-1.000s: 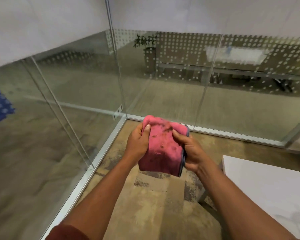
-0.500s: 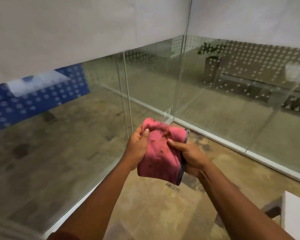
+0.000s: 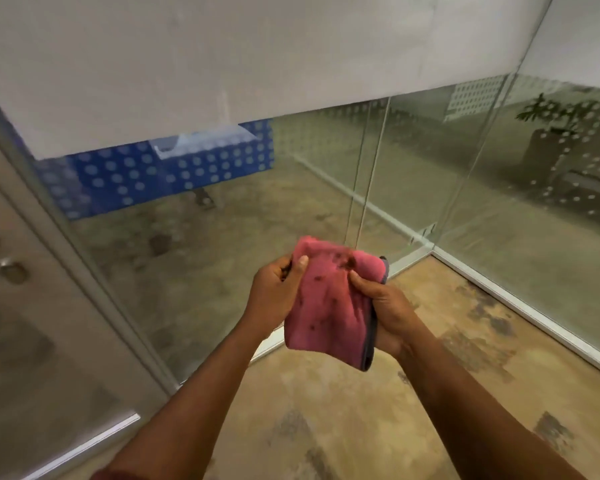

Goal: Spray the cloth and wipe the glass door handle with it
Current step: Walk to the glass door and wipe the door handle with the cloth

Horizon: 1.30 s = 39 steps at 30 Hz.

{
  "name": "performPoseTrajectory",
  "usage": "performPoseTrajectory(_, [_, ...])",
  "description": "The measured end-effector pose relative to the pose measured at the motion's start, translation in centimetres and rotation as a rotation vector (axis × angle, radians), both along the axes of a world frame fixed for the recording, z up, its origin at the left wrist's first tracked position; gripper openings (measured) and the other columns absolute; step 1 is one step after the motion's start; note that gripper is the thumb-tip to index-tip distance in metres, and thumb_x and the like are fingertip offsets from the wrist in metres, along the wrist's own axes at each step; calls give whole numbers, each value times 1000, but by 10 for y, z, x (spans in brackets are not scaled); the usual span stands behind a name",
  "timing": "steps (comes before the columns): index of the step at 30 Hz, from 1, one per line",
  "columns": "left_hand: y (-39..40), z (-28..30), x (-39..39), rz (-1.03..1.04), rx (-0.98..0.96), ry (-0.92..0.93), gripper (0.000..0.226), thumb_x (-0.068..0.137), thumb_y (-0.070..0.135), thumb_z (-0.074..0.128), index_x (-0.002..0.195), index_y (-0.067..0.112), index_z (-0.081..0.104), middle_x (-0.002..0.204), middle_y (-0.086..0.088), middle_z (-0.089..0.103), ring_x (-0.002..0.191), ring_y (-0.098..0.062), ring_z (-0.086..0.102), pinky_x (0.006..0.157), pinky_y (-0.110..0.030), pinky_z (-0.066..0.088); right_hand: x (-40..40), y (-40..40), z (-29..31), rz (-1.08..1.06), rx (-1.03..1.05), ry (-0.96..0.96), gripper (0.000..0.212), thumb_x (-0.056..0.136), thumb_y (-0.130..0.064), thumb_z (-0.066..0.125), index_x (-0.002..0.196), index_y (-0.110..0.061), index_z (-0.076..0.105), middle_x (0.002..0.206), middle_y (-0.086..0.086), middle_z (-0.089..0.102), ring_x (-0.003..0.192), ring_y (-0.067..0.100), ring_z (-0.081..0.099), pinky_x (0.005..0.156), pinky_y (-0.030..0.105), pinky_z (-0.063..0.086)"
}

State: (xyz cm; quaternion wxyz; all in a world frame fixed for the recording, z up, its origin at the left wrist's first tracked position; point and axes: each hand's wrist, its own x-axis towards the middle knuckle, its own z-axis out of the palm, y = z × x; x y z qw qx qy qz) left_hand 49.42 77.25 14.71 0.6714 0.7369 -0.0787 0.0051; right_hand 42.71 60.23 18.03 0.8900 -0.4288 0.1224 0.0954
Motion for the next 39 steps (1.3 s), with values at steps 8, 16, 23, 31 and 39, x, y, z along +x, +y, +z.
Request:
performPoseTrajectory(8, [121, 2, -16, 98, 37, -62, 38, 89, 49, 64, 87, 13, 76, 72, -1, 71, 64, -9, 53, 59, -32, 45, -4, 115, 14, 197, 201, 0, 35, 98, -7, 42, 102, 5, 74, 98, 19, 74, 89, 27, 74, 81, 40, 61])
performPoseTrajectory(16, [227, 13, -44, 204, 69, -56, 28, 102, 21, 59, 76, 20, 69, 58, 6, 63, 48, -10, 55, 48, -24, 45, 12, 199, -8, 316, 185, 35, 41, 91, -13, 55, 129, 3, 57, 118, 21, 68, 110, 29, 67, 97, 44, 54])
performPoseTrajectory(23, [308, 21, -59, 384, 122, -108, 24, 100, 13, 59, 81, 22, 71, 70, -3, 71, 53, -3, 61, 53, -16, 47, 36, 258, -10, 328, 75, 1, 25, 81, -16, 66, 104, -8, 70, 98, 14, 75, 88, 27, 74, 77, 42, 61])
performPoseTrajectory(31, [377, 35, -63, 534, 315, -279, 35, 101, 30, 48, 127, 19, 69, 102, 7, 77, 96, 3, 70, 88, -24, 57, 56, 324, -15, 413, 97, 49, 21, 97, -23, 55, 97, -12, 72, 93, 11, 78, 85, 26, 75, 76, 43, 59])
performPoseTrajectory(39, [420, 56, -38, 509, 541, -384, 41, 102, 26, 43, 134, 12, 65, 140, 4, 61, 140, -8, 49, 118, -27, 37, 89, 383, -12, 468, 109, 83, 30, 96, -25, 55, 118, -8, 66, 108, 14, 74, 99, 28, 72, 86, 45, 55])
